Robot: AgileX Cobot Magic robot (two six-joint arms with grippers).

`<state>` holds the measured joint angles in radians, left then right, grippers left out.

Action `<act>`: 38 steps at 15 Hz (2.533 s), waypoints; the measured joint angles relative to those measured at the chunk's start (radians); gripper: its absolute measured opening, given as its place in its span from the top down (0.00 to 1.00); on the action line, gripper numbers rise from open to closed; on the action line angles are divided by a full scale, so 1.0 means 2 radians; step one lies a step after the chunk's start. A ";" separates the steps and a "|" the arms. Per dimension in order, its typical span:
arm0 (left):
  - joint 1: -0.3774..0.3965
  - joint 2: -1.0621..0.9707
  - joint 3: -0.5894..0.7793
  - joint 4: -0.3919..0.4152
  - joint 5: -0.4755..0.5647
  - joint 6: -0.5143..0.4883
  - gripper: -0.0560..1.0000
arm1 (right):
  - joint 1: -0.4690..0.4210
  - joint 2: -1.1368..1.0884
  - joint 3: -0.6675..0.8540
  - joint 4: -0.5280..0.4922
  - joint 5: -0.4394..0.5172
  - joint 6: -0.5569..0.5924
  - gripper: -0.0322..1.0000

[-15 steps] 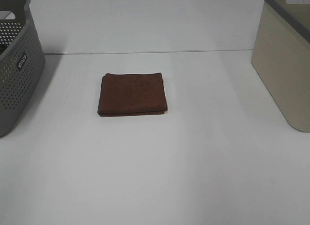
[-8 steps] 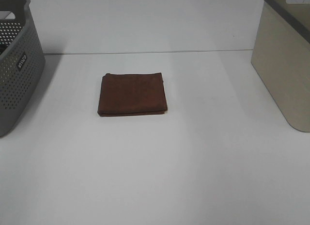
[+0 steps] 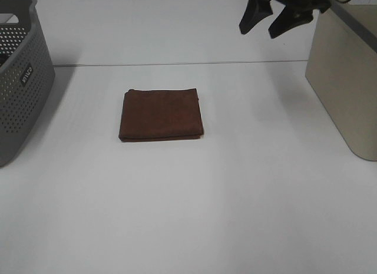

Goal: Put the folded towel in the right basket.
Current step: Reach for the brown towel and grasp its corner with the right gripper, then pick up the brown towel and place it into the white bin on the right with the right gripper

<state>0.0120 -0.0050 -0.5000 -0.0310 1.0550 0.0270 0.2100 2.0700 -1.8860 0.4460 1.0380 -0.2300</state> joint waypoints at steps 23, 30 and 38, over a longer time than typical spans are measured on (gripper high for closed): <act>0.000 0.000 0.000 0.000 0.000 0.000 0.03 | 0.059 0.289 -0.128 0.192 -0.013 -0.040 0.70; 0.000 0.000 0.000 0.000 0.000 0.000 0.03 | 0.058 0.238 -0.152 0.143 0.019 -0.082 0.90; 0.000 0.000 0.000 0.000 0.000 0.000 0.03 | 0.024 0.020 -0.158 0.029 0.054 -0.066 0.90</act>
<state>0.0120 -0.0050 -0.5000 -0.0310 1.0550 0.0270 0.2580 2.1090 -2.2020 0.5040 1.1470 -0.3630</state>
